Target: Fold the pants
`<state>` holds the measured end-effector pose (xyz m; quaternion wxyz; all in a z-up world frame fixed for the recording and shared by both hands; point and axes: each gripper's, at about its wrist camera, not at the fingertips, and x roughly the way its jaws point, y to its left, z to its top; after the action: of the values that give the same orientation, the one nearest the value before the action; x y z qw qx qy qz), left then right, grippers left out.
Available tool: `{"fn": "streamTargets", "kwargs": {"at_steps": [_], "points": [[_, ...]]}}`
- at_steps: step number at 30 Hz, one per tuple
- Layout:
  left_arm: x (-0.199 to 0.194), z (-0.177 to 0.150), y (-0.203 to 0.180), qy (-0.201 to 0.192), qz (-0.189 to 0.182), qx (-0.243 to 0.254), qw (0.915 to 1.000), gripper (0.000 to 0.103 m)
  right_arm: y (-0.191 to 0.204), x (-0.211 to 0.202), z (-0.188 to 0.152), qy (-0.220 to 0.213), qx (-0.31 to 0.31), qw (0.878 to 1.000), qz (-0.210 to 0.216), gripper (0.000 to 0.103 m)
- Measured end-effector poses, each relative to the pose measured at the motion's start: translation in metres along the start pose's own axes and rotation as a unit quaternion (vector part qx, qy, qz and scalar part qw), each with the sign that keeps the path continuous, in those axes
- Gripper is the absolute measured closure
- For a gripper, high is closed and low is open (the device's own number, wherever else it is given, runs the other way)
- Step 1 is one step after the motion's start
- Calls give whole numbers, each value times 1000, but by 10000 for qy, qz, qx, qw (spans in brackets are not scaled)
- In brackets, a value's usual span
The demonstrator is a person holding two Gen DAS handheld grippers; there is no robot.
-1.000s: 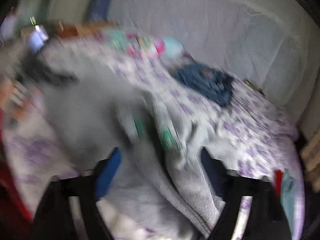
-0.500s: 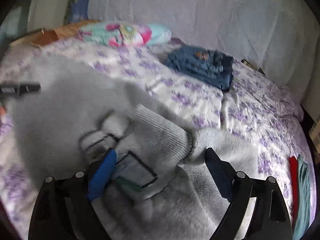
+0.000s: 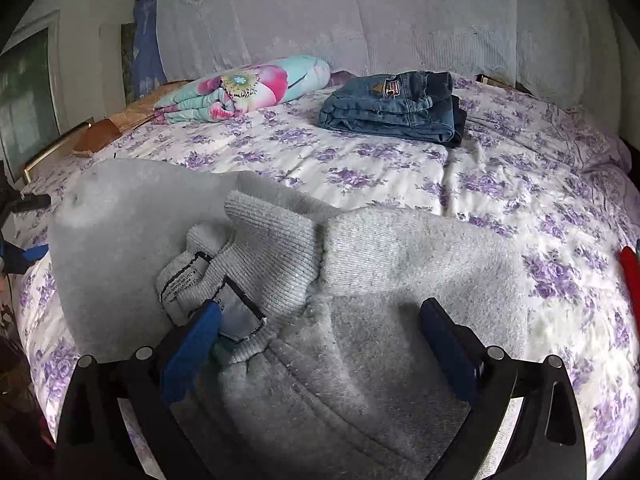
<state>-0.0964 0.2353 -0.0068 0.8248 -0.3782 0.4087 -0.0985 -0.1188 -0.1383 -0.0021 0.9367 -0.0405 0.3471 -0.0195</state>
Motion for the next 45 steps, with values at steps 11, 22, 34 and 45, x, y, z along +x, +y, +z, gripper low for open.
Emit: {"fn": "streamTargets", "kwargs": {"at_steps": [11,22,34,45], "points": [[27,-42,-23,643,-509,-348,9960,7,0,-1,0,-1,7,10000,29,3],[64,-11,-14,120,-52,-1061,9943,71,-2,-3,0,-58,37,10000,45,3],[22,-56,-149,-1420,1238,2233,9564,84,-26,-16,-5,98,216,9995,-186,3],[48,-257,-314,-1718,900,5872,7859,83,-164,-89,-69,-1040,2931,9503,-148,3]]}}
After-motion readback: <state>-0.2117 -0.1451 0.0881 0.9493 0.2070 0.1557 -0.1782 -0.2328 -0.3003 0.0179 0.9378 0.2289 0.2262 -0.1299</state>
